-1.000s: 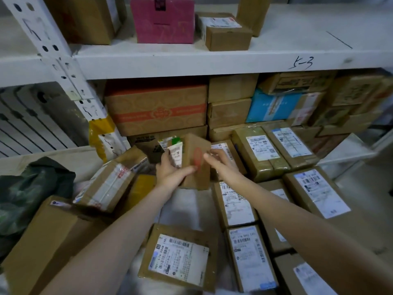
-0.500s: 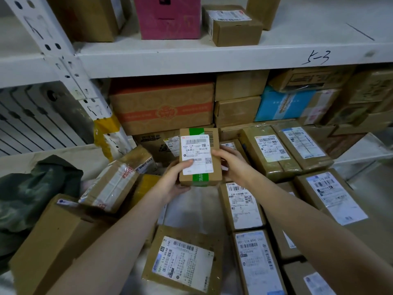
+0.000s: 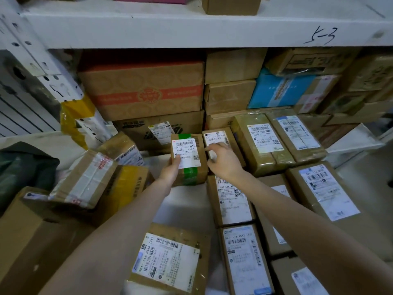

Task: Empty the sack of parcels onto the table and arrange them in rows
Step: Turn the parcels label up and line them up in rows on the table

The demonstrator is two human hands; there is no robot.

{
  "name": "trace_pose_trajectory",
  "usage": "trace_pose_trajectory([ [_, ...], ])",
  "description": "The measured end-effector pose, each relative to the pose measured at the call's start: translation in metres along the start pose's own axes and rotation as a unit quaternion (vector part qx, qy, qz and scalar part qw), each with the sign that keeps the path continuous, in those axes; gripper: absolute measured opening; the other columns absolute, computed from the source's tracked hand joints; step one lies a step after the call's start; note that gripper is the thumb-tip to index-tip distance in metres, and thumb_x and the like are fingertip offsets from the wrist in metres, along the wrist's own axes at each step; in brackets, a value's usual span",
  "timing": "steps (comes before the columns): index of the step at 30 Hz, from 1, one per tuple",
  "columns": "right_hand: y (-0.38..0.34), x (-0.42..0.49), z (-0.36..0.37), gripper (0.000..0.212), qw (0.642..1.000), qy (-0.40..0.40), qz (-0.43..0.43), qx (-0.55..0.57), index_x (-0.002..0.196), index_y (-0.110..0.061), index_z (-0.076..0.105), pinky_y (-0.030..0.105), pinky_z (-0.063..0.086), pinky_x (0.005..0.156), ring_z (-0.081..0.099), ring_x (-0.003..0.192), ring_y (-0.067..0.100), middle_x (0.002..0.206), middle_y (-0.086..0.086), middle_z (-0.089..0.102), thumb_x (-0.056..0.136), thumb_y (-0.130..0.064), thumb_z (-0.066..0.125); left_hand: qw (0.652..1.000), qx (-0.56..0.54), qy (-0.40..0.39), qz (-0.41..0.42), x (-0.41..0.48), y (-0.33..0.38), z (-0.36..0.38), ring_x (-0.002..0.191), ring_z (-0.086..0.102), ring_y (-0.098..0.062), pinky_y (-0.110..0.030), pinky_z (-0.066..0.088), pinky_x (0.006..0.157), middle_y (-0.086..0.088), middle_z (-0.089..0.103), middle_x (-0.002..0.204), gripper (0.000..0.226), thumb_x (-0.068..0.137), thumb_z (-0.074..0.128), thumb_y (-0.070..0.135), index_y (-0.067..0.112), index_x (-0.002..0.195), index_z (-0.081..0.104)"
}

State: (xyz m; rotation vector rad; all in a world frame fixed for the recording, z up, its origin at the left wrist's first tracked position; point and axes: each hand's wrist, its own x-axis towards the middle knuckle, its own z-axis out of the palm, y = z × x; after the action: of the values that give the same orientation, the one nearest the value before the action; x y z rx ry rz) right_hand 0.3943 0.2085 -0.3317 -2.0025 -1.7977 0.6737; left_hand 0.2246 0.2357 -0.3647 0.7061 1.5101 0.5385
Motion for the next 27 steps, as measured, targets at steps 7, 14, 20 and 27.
trace_pose_trajectory([
  [7,-0.031,-0.002,0.012,0.042,0.981,-0.093,0.051,-0.164,0.127,-0.021,0.055,0.042,0.043,0.092,0.04,0.123,0.025,0.131,0.006,0.045,0.087,-0.029,0.059,0.926,0.308,0.106,0.192,-0.021,0.003,-0.006,0.126,0.051,-0.03,-0.043,0.045,0.102,-0.009,0.053,0.136,0.048,0.094,0.054,0.041,0.017,0.136,0.045],
  [14,-0.116,0.017,0.042,0.036,0.987,-0.075,-0.102,-0.103,0.119,-0.014,0.056,0.042,0.049,0.089,0.049,0.116,0.032,0.126,0.009,0.047,0.084,-0.019,0.064,0.743,0.505,0.321,0.299,-0.085,0.065,-0.096,0.116,0.05,-0.036,-0.046,0.05,0.087,-0.014,0.048,0.125,0.052,0.082,0.063,0.032,0.013,0.128,0.048],
  [20,-0.175,0.067,0.068,0.057,0.965,-0.08,-0.202,-0.147,0.136,-0.015,0.042,0.044,0.046,0.096,0.041,0.125,0.03,0.136,0.007,0.043,0.084,-0.008,0.065,0.77,0.555,0.298,0.104,-0.087,0.064,-0.159,0.129,0.037,-0.036,-0.047,0.04,0.102,-0.017,0.036,0.135,0.077,0.078,0.066,0.05,0.015,0.137,0.031],
  [27,-0.204,0.099,0.084,0.099,0.898,-0.208,-0.261,-0.285,0.151,-0.017,0.017,0.049,0.023,0.115,0.021,0.142,0.028,0.154,0.005,0.023,0.074,-0.013,0.078,0.781,0.558,0.267,0.087,-0.076,0.052,-0.172,0.124,0.046,-0.033,-0.045,0.044,0.096,-0.013,0.043,0.133,0.078,0.078,0.071,0.042,0.017,0.14,0.031],
])
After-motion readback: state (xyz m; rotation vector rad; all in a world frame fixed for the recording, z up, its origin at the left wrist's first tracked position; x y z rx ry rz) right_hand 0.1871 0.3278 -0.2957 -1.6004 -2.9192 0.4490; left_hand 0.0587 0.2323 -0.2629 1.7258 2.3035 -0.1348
